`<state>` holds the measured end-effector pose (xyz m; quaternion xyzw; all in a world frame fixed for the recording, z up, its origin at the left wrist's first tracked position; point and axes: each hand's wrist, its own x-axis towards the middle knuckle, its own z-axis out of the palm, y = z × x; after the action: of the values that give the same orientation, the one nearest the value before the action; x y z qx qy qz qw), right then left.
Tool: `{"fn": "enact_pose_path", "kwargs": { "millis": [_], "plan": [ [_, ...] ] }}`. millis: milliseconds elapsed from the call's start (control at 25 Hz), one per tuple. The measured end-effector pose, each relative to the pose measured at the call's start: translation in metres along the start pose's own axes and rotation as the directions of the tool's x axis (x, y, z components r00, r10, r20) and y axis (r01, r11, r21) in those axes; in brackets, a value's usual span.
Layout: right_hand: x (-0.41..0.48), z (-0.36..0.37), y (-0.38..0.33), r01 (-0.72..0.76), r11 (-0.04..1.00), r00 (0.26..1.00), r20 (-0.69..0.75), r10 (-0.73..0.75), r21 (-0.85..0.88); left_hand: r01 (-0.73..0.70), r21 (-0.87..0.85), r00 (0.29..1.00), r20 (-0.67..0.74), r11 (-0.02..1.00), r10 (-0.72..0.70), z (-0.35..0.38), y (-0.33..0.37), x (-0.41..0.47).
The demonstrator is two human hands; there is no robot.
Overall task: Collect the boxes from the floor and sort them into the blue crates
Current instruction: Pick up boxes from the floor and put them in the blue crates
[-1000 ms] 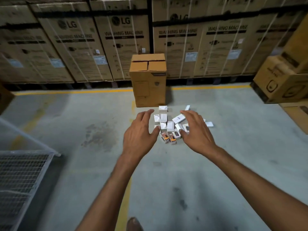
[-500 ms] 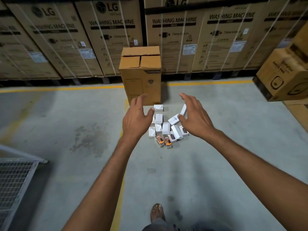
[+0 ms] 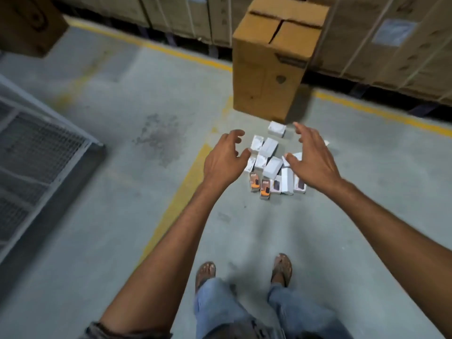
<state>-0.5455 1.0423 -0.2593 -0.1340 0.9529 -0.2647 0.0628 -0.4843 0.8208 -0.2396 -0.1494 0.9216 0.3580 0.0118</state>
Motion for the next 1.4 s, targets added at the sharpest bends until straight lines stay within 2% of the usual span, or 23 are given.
{"fn": "enact_pose_path", "kwargs": {
  "millis": [120,320,480,600,1000,1280,1400],
  "plan": [
    [0.025,0.025,0.041,-0.02,0.999,0.996,0.092,0.018,0.025,0.135,-0.042,0.991,0.016,0.99,-0.134,0.049,-0.016,0.007],
    [0.052,0.117,0.117,-0.139,0.982,0.984,0.134,0.122,0.13,0.282,-0.082,0.957,0.092,0.956,-0.274,0.15,-0.085,0.042],
    [0.066,0.217,0.186,-0.237,0.96,0.967,0.137,0.217,0.152,0.319,-0.09,0.94,0.161,0.944,-0.302,0.243,-0.148,0.074],
    [0.076,0.29,0.236,-0.267,0.958,0.947,0.212,0.242,0.099,0.349,-0.117,0.922,0.221,0.93,-0.319,0.314,-0.202,0.097],
    [0.129,0.505,0.35,-0.298,0.954,0.887,0.364,0.285,-0.021,0.307,-0.061,0.915,0.293,0.95,-0.277,0.52,-0.349,0.179],
    [0.174,0.568,0.397,-0.259,0.939,0.891,0.319,0.323,-0.226,0.213,-0.037,0.96,0.191,0.976,-0.203,0.611,-0.37,0.245],
    [0.185,0.578,0.404,-0.224,0.933,0.885,0.342,0.316,-0.282,0.199,0.05,0.96,0.189,0.979,-0.205,0.633,-0.378,0.271]
  ]
}}
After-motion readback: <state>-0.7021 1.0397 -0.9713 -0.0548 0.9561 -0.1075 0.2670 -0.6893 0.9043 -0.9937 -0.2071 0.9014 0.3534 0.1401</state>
